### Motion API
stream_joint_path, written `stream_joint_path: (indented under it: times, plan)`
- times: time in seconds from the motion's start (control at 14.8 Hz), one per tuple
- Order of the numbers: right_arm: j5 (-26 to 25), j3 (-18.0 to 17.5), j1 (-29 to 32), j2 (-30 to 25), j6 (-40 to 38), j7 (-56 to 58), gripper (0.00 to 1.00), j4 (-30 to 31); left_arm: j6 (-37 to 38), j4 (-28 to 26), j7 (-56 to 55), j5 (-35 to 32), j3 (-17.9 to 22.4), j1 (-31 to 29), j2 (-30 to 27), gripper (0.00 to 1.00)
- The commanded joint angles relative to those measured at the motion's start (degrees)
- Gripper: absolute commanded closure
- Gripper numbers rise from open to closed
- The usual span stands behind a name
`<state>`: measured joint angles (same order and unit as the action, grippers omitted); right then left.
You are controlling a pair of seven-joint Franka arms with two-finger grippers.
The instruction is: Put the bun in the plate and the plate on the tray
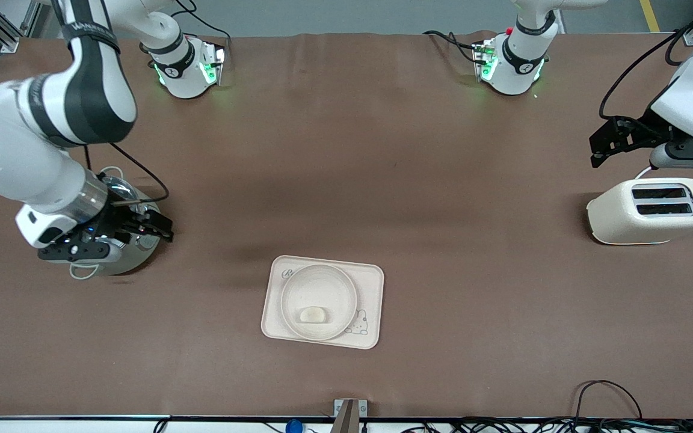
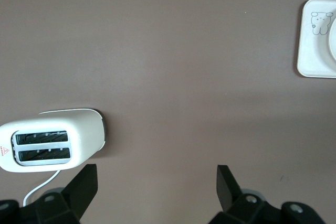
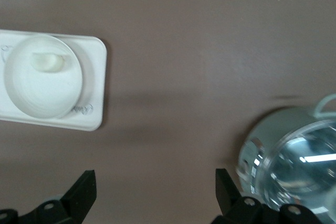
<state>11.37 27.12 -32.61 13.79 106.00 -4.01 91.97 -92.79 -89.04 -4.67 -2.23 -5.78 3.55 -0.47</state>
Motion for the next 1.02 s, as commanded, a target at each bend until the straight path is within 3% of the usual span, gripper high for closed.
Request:
stream_joint_path:
  times: [0.0, 0.07, 0.2, 0.27, 0.47, 0.54, 0.95]
  plan:
    - [-7.73, 1.7, 0.0, -5.68, -9.81, 0.5, 0.0, -2.22, 1.04, 0.71, 0.19, 0.3, -0.11, -0.21, -0.15, 0.0]
    - [-10.55, 2.4, 0.09, -8.14, -12.45, 0.67, 0.0, -2.41, 1.04, 0.71, 0.19, 0.3, -0.11, -0.29, -0.15, 0.0]
    - [-11.19, 3.46, 1.05, -11.75, -15.8, 3.21, 0.0, -2.5, 1.04, 0.71, 0.28, 0.3, -0.11, -0.3, -0.15, 0.0]
    - [-11.02, 1.38, 5.67, -12.55, -17.39, 4.61, 0.0, -2.67, 1.04, 0.71, 0.19, 0.3, -0.11, -0.21, -0.15, 0.0]
    - [-10.92, -21.77, 29.12, -15.28, -22.4, 6.04, 0.0, -4.07, 1.04, 0.71, 0.19, 0.3, -0.11, -0.21, -0.15, 0.0]
    - [-11.28, -23.85, 31.27, -15.72, -23.2, 5.95, 0.0, -4.25, 1.04, 0.71, 0.19, 0.3, -0.11, -0.29, -0.15, 0.0]
    - [-10.84, -24.04, 31.38, -15.37, -21.28, 5.68, 0.0, -4.43, 1.04, 0.71, 0.28, 0.3, -0.11, -0.3, -0.15, 0.0]
